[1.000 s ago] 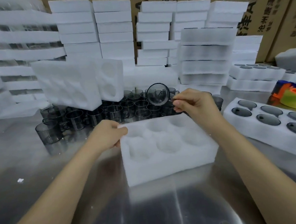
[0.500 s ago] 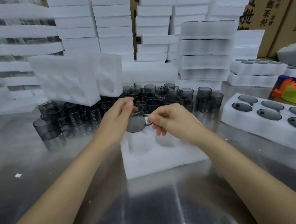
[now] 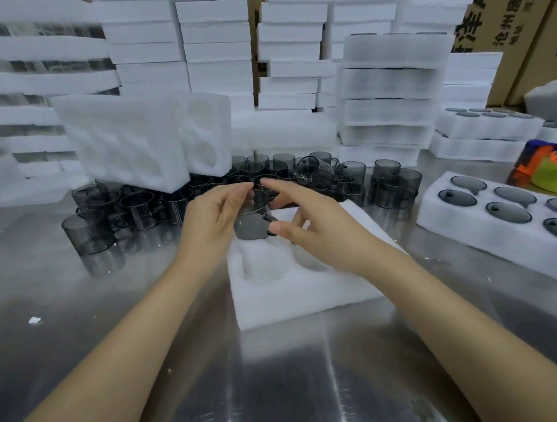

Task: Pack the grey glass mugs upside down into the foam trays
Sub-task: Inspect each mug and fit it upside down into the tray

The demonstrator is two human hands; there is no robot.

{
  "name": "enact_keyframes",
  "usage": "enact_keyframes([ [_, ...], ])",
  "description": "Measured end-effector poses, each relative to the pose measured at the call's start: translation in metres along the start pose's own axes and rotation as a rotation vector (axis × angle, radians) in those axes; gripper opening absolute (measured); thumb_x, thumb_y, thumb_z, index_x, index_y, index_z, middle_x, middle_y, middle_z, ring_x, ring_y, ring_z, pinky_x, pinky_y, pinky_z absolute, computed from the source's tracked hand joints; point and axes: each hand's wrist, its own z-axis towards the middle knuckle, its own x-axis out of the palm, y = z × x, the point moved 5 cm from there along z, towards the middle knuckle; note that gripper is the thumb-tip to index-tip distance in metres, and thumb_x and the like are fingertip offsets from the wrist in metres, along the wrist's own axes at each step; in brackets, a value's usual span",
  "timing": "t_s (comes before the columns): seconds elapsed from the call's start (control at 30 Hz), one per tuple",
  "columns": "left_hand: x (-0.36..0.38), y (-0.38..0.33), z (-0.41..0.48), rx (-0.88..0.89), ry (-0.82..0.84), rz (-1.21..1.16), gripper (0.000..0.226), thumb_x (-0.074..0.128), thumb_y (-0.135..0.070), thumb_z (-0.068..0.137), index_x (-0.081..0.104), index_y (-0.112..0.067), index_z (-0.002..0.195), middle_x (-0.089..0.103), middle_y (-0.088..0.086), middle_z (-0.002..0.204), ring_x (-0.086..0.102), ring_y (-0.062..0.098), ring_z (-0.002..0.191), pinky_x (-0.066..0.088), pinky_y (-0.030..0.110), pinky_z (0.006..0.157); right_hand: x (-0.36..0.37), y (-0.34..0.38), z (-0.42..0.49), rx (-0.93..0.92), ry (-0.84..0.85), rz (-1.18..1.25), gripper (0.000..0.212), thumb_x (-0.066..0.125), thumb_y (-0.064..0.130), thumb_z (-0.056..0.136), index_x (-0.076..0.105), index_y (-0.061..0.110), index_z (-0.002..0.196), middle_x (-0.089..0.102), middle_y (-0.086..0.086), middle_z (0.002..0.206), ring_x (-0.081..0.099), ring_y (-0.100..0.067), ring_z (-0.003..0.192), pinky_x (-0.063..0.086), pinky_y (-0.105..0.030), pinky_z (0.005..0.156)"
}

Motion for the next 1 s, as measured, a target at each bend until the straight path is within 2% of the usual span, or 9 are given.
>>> enact_keyframes([
  [0.07, 0.001, -0.001, 0.0, 0.009, -0.003, 0.071, 0.048, 0.045, -0.045, 0.09, 0.073, -0.008, 0.101, 0.072, 0.007, 0.095, 0.068, 0.018, 0.091, 0.052, 0.035, 0.087, 0.004, 0.005, 0.0, -0.044, 0.037, -0.053, 0.042, 0.063, 0.019, 0.092, 0.055, 0.024, 0.133, 0.059, 0.01, 0.101, 0.054, -0.006, 0.067, 0.04, -0.013, 0.066],
  [0.17, 0.007, 0.008, 0.003, -0.064, 0.065, 0.181, 0.039, 0.05, -0.035, 0.098, 0.076, -0.006, 0.093, 0.073, -0.004, 0.101, 0.064, 0.0, 0.087, 0.046, 0.014, 0.082, 0.008, 0.005, 0.001, -0.052, 0.09, -0.127, 0.025, 0.063, 0.017, 0.092, 0.067, 0.017, 0.117, 0.058, 0.006, 0.093, 0.055, -0.016, 0.075, 0.044, -0.027, 0.073],
  [0.23, 0.008, 0.015, 0.005, -0.079, 0.117, 0.279, 0.03, 0.054, -0.024, 0.098, 0.076, -0.004, 0.093, 0.068, -0.007, 0.112, 0.06, -0.002, 0.095, 0.042, 0.016, 0.084, 0.01, 0.005, 0.001, -0.053, 0.127, -0.206, 0.021, 0.059, 0.021, 0.095, 0.07, 0.017, 0.112, 0.054, 0.004, 0.103, 0.054, -0.017, 0.078, 0.044, -0.031, 0.076],
  [0.33, 0.008, 0.024, 0.003, -0.186, 0.223, 0.224, 0.02, 0.059, -0.02, 0.095, 0.075, -0.015, 0.105, 0.064, -0.005, 0.12, 0.053, 0.005, 0.119, 0.036, 0.028, 0.106, 0.014, 0.005, 0.0, -0.03, 0.208, -0.344, 0.026, 0.05, 0.031, 0.099, 0.071, 0.02, 0.11, 0.044, 0.011, 0.126, 0.051, -0.011, 0.079, 0.047, -0.035, 0.077],
  [0.47, 0.009, 0.026, -0.002, -0.284, 0.25, 0.003, 0.018, 0.058, -0.019, 0.096, 0.074, -0.021, 0.104, 0.074, -0.007, 0.1, 0.065, -0.006, 0.092, 0.046, 0.009, 0.083, 0.015, 0.008, -0.001, -0.031, 0.247, -0.325, 0.026, 0.051, 0.042, 0.096, 0.07, 0.025, 0.103, 0.041, 0.018, 0.129, 0.054, -0.008, 0.084, 0.045, -0.03, 0.076],
  [0.63, 0.01, 0.029, -0.001, -0.294, 0.174, -0.006, 0.018, 0.059, -0.017, 0.095, 0.071, -0.02, 0.108, 0.07, -0.015, 0.088, 0.061, -0.017, 0.076, 0.04, -0.002, 0.068, -0.01, -0.003, 0.007, -0.019, -0.055, -0.097, 0.023, 0.059, 0.01, 0.093, 0.071, 0.015, 0.112, 0.058, 0.002, 0.113, 0.057, -0.01, 0.081, 0.036, -0.005, 0.073],
  [0.7, 0.01, 0.03, -0.001, -0.297, 0.168, -0.002, 0.018, 0.059, -0.017, 0.095, 0.071, -0.022, 0.108, 0.067, -0.021, 0.085, 0.057, -0.023, 0.072, 0.037, -0.005, 0.065, -0.031, -0.02, 0.017, 0.009, -0.195, -0.255, 0.031, 0.055, 0.004, 0.092, 0.067, 0.013, 0.118, 0.057, -0.004, 0.121, 0.057, -0.017, 0.098, 0.038, -0.014, 0.083],
  [0.8, 0.011, 0.033, 0.0, -0.298, 0.169, 0.036, 0.019, 0.06, -0.022, 0.095, 0.072, -0.021, 0.109, 0.068, -0.02, 0.092, 0.055, -0.023, 0.078, 0.037, -0.004, 0.07, -0.051, -0.058, 0.035, 0.155, -0.196, -0.495, 0.044, 0.051, 0.005, 0.093, 0.052, 0.017, 0.136, 0.033, -0.008, 0.146, 0.038, -0.025, 0.128, 0.044, -0.036, 0.093],
  [1.0, 0.011, 0.036, 0.002, -0.291, 0.189, 0.055, 0.021, 0.06, -0.023, 0.095, 0.072, -0.019, 0.112, 0.067, -0.02, 0.101, 0.053, -0.02, 0.089, 0.037, -0.001, 0.08, -0.046, -0.093, 0.058, 0.174, -0.028, -0.667, 0.045, 0.057, 0.014, 0.093, 0.05, 0.021, 0.137, 0.031, -0.006, 0.149, 0.03, -0.028, 0.134, 0.04, -0.043, 0.1],
])
